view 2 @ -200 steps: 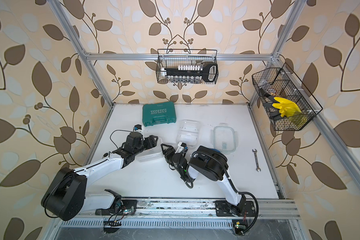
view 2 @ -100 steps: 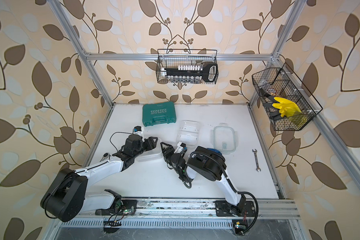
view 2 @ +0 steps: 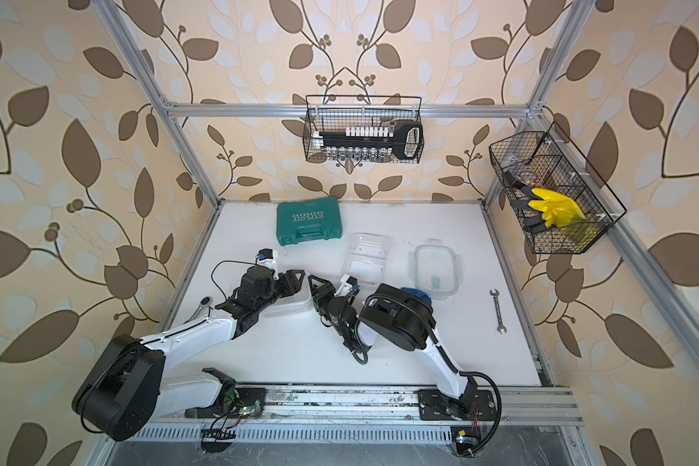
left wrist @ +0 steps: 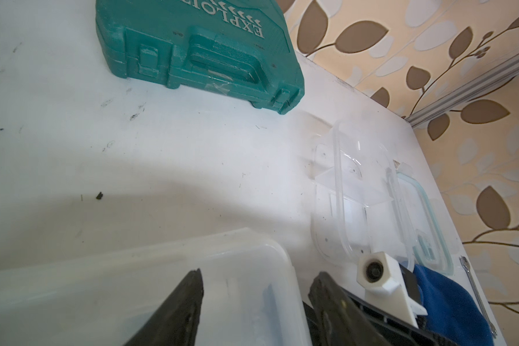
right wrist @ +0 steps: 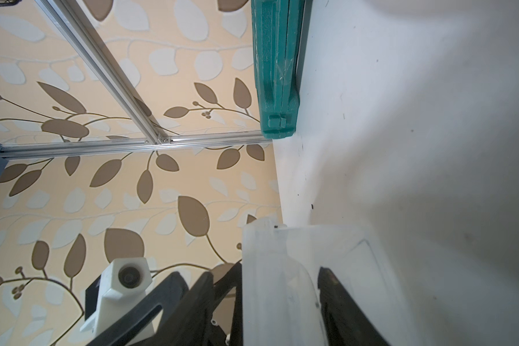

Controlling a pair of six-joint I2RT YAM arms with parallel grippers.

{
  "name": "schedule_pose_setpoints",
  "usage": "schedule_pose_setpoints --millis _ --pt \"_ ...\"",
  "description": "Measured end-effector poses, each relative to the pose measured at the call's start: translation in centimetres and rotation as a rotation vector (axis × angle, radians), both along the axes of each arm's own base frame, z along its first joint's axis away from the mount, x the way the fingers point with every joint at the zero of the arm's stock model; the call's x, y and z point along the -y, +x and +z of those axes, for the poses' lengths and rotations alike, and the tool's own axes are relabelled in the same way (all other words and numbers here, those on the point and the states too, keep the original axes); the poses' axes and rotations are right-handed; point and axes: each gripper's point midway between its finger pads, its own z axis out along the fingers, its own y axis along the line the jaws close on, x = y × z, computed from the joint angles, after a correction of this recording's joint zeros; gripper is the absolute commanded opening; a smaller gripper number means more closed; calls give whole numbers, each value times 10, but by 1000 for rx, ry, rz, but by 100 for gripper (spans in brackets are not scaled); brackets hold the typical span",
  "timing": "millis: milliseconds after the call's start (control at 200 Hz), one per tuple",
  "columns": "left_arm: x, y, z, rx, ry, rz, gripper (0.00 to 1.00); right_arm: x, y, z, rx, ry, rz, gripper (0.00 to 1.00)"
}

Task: Wipe the insides of the lunch boxes
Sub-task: Open the fastener of the lunch box.

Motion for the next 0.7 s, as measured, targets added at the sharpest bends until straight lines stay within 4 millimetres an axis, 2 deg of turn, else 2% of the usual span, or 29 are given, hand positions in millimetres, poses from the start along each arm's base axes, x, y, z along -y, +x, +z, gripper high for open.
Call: schedule_pose_setpoints --millis 150,335,400,560,700 --pt "-1 -1 -1 1 0 2 63 -3 -2 -3 -6 7 -22 48" --pt "-2 -1 0 7 0 6 62 -13 -4 -6 -11 32 -36 32" --pt "-4 -3 0 11 0 15 58 -17 -6 -4 -12 45 -36 31" --pt "-6 -8 -1 12 0 21 57 -19 -10 -4 -13 46 -38 27" --pt "-8 -8 -2 1 -12 43 53 -19 -11 -4 -12 46 -42 15"
